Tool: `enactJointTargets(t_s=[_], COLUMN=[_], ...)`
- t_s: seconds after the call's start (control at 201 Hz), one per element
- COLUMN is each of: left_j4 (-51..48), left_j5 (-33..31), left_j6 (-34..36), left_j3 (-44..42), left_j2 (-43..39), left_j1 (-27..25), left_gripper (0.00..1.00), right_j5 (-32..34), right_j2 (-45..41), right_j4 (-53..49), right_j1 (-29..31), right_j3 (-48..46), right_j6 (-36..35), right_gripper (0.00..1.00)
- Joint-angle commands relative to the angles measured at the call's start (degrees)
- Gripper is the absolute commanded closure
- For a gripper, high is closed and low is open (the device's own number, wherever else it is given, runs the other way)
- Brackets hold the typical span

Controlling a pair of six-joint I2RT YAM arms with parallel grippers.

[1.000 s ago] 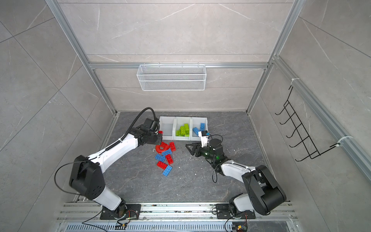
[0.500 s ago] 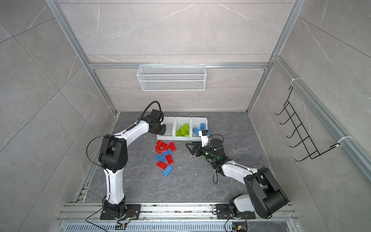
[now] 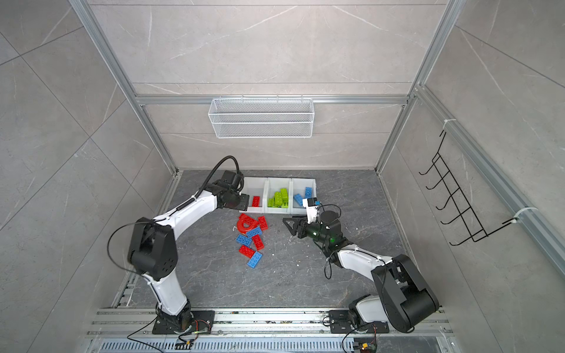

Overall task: Sort the legos into containers by color
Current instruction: 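Carry the red brick into the compartment nearest the left arm and release, then withdraw the left gripper toward the robot while the right gripper moves to the pile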

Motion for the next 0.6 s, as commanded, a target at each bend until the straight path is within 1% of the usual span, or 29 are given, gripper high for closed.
enactJointTargets(t_s=[0.0, 0.109, 0.204, 0.264, 0.348, 0.468, 0.547, 0.592], left_j4=[0.37, 1.54, 3.68, 4.93, 5.13, 6.57, 6.65, 6.84], left_j5=[-1.33, -0.53, -0.68, -0.66, 0.08, 6.31, 5.48, 3.86], left_j6=[-4.22, -9.45, -14.23, -15.84, -15.44, -16.08, -16.80, -17.23], left_j3=[-9.29, -21.86, -31.06, -35.27, -38.74, -42.97, -44.98, -45.97], left_j2=[-11.28, -21.33, -30.13, -35.52, -41.66, -45.05, -45.24, -45.03], left_j1=[-5.66, -9.16, -10.32, -10.29, -10.38, -10.88, -12.92, -14.57], left_gripper=[0.32, 0.30, 0.29, 0.28, 0.25, 0.23, 0.23, 0.23], right_j5=[0.41, 1.04, 3.02, 4.26, 5.29, 6.66, 6.87, 6.82], right_j2=[-2.03, -3.01, -3.78, -4.09, -4.12, -4.28, -4.30, -4.28], right_j4=[0.31, 0.21, -2.33, -6.48, -10.83, -13.23, -14.06, -14.10], right_j1=[-0.02, -0.02, -0.01, -0.01, 0.37, 0.40, 0.49, 0.51], right_j3=[0.00, -0.36, 0.04, 1.29, 2.96, 3.68, 3.93, 3.99], right_j6=[-0.94, -0.90, -0.97, -1.62, -2.99, -3.76, -3.95, -3.95], right_gripper=[0.34, 0.34, 0.34, 0.34, 0.34, 0.33, 0.33, 0.33])
